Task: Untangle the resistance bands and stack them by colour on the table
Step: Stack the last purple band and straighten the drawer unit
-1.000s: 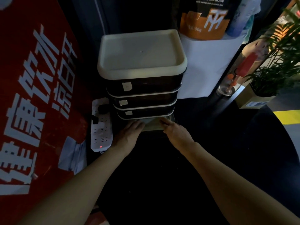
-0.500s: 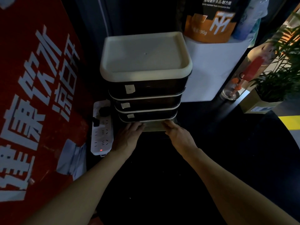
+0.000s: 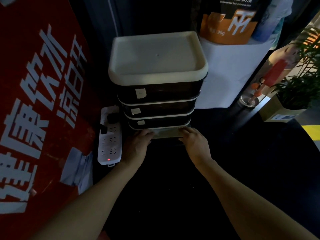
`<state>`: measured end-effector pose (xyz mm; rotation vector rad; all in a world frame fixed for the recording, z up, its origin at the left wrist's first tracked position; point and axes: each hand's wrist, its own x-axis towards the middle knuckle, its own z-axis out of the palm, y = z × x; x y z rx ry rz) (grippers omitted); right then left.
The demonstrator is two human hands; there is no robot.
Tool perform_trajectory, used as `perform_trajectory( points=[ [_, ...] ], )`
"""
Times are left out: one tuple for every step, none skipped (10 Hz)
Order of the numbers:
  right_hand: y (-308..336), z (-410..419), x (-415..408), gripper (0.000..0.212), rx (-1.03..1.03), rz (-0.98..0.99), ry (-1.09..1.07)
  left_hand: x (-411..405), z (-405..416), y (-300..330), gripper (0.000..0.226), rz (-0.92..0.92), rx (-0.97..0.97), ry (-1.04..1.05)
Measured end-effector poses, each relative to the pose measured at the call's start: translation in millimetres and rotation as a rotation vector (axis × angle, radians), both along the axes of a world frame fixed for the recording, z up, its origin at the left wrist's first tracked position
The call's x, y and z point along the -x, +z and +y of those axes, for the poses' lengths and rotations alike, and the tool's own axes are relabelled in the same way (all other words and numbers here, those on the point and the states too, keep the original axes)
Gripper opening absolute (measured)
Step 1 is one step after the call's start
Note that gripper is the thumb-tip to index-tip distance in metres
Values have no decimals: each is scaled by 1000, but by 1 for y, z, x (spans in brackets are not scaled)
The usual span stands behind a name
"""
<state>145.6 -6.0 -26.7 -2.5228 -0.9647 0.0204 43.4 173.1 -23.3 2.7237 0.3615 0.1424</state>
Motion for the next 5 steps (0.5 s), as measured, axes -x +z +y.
perform_trajectory(
  points=[
    [-2, -1, -1, 23, -40, -84, -21, -1, 2, 1, 28, -60, -33, 60],
    [-7, 1, -5, 18, -30, -69, -40, -4, 0, 1, 31, -70, 80, 124],
    [-4, 5, -8, 17, -17, -67, -52, -6, -3, 4, 32, -102, 42, 103],
    [-5, 7, -10, 16, -25, -72, -49, -5, 0, 1, 31, -132, 58, 142],
    [-6, 6, -9, 17, -40, -128, -38, -3, -2, -2, 31, -122, 23, 100]
  ],
)
